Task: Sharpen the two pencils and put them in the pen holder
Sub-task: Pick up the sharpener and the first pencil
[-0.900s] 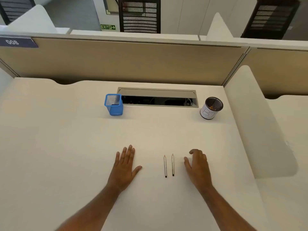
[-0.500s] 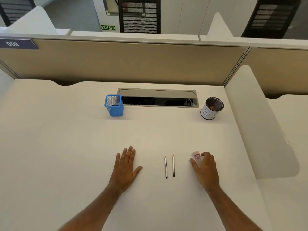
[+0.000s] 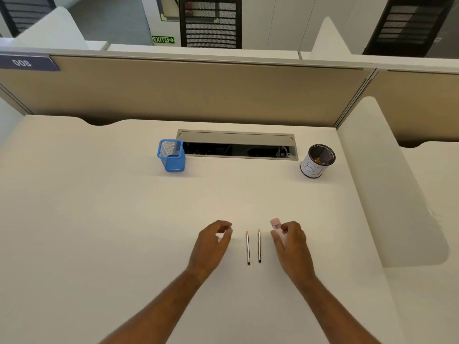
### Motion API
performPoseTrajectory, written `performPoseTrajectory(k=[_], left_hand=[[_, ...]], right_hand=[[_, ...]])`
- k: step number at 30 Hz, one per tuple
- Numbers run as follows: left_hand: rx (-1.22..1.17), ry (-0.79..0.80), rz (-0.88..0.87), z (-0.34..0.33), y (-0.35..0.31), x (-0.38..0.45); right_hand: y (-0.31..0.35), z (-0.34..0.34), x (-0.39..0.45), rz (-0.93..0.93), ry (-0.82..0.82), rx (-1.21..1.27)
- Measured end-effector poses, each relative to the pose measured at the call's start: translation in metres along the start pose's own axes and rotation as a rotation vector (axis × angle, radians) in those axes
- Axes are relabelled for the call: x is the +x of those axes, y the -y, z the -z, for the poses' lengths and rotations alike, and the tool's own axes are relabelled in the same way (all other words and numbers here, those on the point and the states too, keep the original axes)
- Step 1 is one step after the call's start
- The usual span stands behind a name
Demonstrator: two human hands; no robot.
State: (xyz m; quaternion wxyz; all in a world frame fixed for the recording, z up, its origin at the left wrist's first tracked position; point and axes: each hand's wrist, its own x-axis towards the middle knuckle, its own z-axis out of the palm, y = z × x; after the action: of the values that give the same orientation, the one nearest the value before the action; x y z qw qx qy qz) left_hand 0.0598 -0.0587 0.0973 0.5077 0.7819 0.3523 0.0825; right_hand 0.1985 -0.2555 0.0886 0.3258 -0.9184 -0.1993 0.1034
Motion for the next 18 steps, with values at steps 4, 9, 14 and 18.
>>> performPoseTrajectory(k=[4,9,14,18], left_hand=[[-0.16,-0.017,-0.004,-0.003,-0.044,-0.009],[-0.128,-0.02,-0.012,0.001,-0.059,-0.017],[-0.086,-0.054,0.032,0.014,-0.05,-0.022],[-0.125,-0.068,0.063,0.02,-0.046,-0.026]], right_hand=[[0.034,-0.002,-0.014,0.106,0.021,0.012],[0.066,-0.005,-0.031,0.157,0.112,0.046],[0.08,-0.005,-0.038,0.159,0.163,0.05],[0.084,-0.009,-0.04,0.182,0.18,0.024]])
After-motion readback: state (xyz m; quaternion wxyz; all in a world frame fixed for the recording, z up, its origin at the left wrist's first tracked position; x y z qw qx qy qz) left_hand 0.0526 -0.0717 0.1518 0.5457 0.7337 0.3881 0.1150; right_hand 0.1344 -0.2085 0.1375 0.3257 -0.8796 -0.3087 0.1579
